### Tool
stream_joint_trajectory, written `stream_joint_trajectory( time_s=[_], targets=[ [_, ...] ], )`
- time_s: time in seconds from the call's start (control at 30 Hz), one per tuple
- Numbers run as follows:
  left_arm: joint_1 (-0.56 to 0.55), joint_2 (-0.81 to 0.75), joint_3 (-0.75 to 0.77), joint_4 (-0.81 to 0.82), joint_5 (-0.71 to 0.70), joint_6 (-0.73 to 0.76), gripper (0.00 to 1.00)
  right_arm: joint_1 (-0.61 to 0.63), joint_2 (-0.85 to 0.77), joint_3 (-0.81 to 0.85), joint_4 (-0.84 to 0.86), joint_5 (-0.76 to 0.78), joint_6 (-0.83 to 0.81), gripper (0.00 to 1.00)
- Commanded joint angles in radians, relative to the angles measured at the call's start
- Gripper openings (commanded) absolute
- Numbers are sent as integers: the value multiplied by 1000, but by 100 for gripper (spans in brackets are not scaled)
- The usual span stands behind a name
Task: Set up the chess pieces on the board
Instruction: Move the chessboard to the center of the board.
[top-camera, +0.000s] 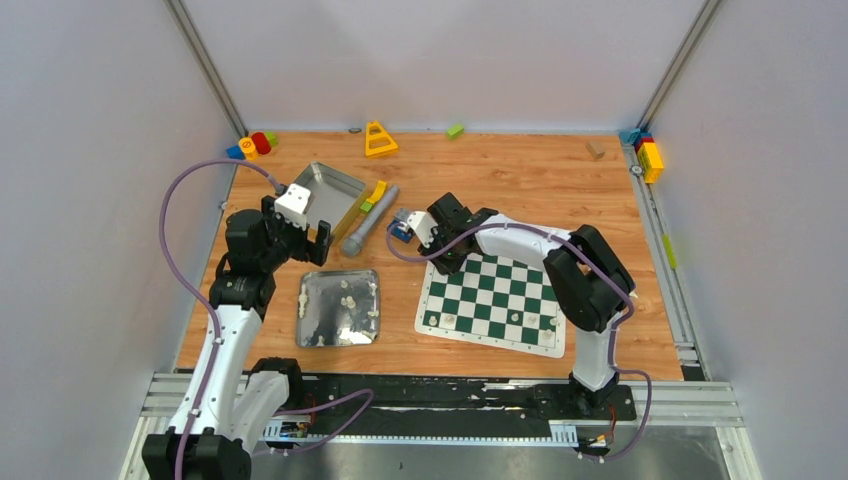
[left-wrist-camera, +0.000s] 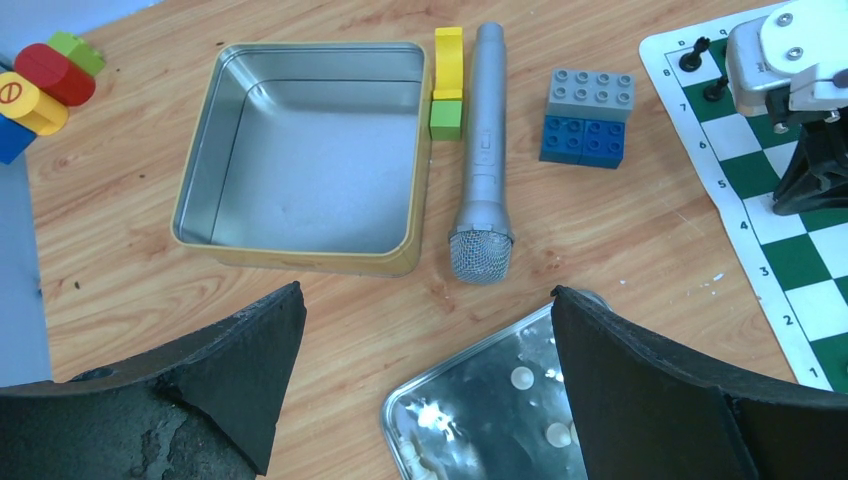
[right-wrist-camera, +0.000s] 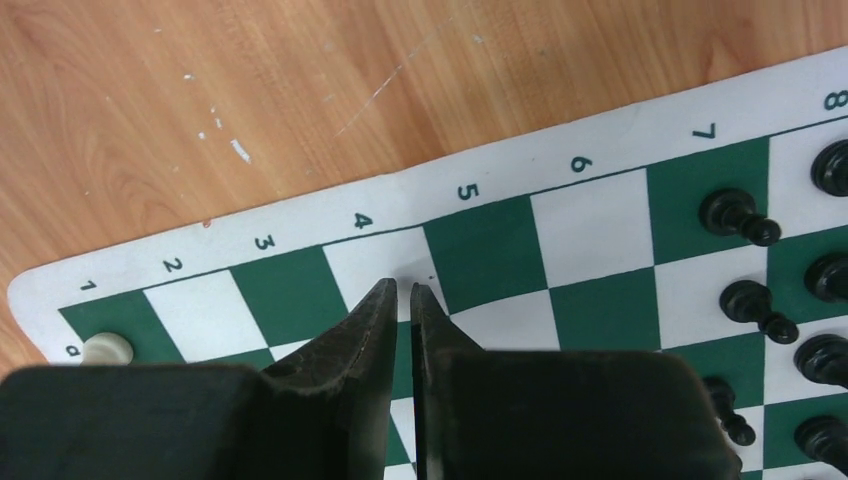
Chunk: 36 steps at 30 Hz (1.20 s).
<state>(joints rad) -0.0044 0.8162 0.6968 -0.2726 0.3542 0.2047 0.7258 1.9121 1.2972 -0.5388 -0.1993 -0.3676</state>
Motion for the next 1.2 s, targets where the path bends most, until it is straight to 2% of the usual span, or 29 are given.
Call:
stream_joint_trajectory(
  time_s=[0.0,0.47,0.73,1.17],
  targets=[
    [0,-17,17,26,16,15,100,-8,17,59,48,2,19,12],
    [0,-26,10,31,15,21,100,-6,77,54,36,-85,45,10],
    [0,-31,21,24,-39,25,100,44,65,37,22,-147,43,10],
    [0,-40,30,4,-75,38,100,89,58,63,-3,-112,26,9]
  ],
)
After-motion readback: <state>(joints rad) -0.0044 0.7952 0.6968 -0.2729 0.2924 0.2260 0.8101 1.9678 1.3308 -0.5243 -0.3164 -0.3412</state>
